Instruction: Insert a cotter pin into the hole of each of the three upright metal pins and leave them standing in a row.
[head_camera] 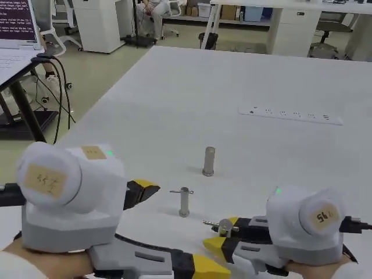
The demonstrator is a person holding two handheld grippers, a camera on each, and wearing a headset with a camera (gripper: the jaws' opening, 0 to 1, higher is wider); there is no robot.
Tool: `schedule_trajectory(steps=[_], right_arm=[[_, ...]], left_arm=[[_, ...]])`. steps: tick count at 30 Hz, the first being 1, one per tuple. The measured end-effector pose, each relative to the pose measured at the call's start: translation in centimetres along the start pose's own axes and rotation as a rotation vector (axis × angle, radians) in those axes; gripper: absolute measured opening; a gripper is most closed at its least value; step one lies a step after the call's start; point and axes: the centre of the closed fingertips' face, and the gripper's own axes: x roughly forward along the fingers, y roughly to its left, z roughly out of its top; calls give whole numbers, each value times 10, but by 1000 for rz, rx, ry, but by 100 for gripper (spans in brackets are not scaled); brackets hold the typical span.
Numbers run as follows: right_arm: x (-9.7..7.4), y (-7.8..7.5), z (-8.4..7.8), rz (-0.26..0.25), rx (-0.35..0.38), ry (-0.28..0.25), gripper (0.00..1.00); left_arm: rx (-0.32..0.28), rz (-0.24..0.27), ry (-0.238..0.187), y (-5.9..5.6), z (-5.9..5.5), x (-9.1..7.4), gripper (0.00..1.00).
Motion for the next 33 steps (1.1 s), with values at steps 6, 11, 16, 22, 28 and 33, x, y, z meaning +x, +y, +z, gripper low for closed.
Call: schedule_trajectory(steps=[6,11,16,22,28,33], right_arm=[[0,0,-1,-10,-12,-5,12],[0,-1,-1,-20,-40,1,10],[0,-3,0,-50,-90,2,9],[-4,-22,7,-132,-67,-23,9],[-15,-46,25,-175,-12,-81,9],[-19,-63,22,-213,-16,-64,9]], left_arm=[[-3,-3,-5,0,1,-1,99],[1,-8,-3,-1,1,-2,99],[0,-5,-4,-1,0,-2,99],[5,-2,0,0,-1,-2,99],[-5,-7,2,0,0,-2,99],[17,-27,8,-6,1,1,99]])
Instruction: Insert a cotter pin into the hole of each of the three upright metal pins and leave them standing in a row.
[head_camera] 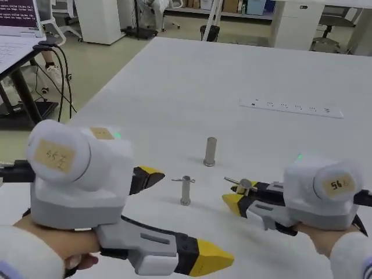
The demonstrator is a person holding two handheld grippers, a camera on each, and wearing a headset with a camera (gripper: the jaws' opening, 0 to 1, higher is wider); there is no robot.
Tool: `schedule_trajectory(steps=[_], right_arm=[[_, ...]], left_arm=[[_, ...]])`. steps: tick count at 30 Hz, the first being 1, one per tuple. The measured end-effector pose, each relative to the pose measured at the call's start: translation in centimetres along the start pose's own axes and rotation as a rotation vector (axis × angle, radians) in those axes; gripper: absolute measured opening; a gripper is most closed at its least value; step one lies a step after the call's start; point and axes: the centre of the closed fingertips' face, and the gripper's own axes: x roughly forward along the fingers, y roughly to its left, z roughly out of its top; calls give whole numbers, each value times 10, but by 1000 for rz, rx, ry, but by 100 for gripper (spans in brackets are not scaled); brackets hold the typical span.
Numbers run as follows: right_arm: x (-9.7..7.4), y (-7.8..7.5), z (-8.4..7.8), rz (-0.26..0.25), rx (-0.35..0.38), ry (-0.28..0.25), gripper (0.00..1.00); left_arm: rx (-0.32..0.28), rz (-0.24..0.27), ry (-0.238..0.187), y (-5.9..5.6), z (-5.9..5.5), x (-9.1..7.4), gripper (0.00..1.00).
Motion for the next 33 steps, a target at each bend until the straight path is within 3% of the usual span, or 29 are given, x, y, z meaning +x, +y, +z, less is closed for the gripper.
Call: schedule_trajectory(steps=[4,8,12,17,24,33], right_arm=[[0,-7,-4,6,-31,13,9],[-1,-9,-7,26,-77,22,9],[-1,-8,-8,49,-78,19,9],[-1,-4,-15,77,-83,24,9],[2,2,-16,106,-70,12,9],[5,-4,-19,115,-76,14,9]], left_arm=[[7,-7,-3,-2,1,1,99],[-3,-18,-39,-4,6,3,99],[7,-16,-21,-3,4,3,99],[-5,-21,-34,-2,7,2,99],[2,-21,-6,-2,2,3,99],[1,-22,3,-2,0,1,99]])
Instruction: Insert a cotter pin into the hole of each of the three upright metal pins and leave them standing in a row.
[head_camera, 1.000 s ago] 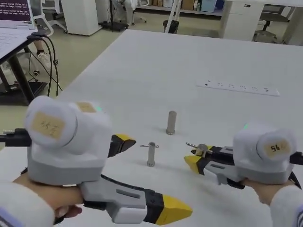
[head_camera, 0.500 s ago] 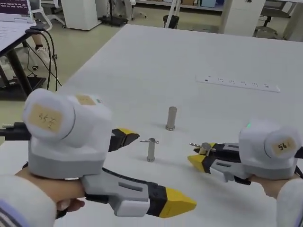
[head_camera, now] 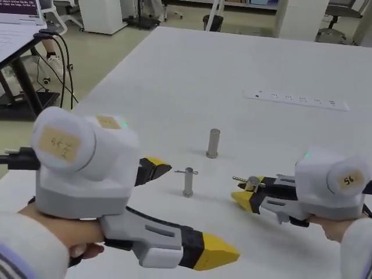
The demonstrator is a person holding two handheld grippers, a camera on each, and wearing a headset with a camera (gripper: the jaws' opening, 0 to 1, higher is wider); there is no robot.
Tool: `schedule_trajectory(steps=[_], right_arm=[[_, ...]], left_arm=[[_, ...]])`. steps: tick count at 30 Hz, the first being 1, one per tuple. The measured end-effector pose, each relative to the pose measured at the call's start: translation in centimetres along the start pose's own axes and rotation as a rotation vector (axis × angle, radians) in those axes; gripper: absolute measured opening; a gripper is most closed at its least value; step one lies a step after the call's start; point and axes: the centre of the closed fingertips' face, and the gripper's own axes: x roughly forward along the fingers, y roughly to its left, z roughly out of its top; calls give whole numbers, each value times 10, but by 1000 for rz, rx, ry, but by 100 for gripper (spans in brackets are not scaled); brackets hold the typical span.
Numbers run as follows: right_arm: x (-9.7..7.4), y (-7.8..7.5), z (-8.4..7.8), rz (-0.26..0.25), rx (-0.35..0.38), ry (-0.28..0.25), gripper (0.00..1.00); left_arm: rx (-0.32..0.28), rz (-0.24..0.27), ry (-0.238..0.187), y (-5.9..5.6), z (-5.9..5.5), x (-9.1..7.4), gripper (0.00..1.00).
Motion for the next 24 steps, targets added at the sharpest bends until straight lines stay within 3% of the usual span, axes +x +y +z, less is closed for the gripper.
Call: schedule_trajectory(steps=[11,14,19,22,24], right_arm=[[1,0,1,12,-20,-12,11],[-2,-1,0,7,-32,-1,29],[-20,3,7,6,36,-9,42],[-38,7,23,-3,96,-75,49],[-48,10,26,-10,99,-73,55]], left_arm=[[-16,6,-7,2,3,-2,99],[-37,8,-17,4,5,-3,99],[-32,8,-34,5,8,-6,99],[19,-6,-57,4,9,-8,99],[28,-10,-72,4,11,-7,99]])
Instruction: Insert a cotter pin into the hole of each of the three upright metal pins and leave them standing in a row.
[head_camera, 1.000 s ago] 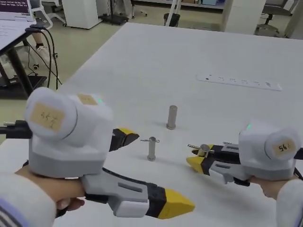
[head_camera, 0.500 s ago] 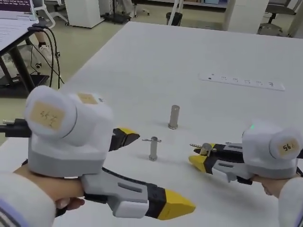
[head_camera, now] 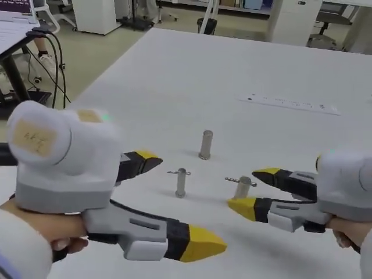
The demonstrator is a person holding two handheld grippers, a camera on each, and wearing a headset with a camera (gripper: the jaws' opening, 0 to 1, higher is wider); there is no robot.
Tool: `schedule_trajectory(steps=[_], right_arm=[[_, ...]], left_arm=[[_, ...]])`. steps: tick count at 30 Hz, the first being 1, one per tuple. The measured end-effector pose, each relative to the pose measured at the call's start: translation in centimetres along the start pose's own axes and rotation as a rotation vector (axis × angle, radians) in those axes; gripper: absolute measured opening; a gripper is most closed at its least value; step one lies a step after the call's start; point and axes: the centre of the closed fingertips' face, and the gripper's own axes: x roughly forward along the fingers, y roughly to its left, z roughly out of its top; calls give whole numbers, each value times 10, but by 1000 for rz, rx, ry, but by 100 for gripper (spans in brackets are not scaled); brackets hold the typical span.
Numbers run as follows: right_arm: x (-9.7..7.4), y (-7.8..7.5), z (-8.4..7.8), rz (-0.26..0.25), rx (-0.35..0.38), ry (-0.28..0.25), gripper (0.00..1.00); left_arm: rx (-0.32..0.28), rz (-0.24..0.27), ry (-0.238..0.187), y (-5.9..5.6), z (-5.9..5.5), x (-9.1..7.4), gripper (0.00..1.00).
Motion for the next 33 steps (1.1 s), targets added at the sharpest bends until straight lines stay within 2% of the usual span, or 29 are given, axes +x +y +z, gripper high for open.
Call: schedule_trajectory(steps=[2,4,7,11,18,22,25,27,29,33], right_arm=[[-10,2,0,-23,13,24,65],[-20,5,-2,-40,0,54,69],[-35,8,1,-63,32,40,74],[-49,16,3,-76,21,25,76],[-78,29,-4,-128,136,29,85],[-90,26,-12,-196,177,48,90],[-99,27,-14,-226,251,29,92],[-106,23,-15,-263,297,8,93],[-111,21,-17,-279,316,12,94],[-123,11,-21,-358,329,25,92]], left_arm=[[13,-5,-11,0,2,1,99],[24,-9,-18,0,4,1,98],[28,-21,-33,1,8,0,94],[35,-18,-40,4,9,-1,94],[37,-10,-15,15,2,-9,96],[6,-4,-41,20,5,-13,96],[5,-3,-61,22,10,-12,96],[11,-10,-63,22,15,-11,95],[25,-5,-66,24,20,-9,95],[18,-1,-73,31,26,-6,93]])
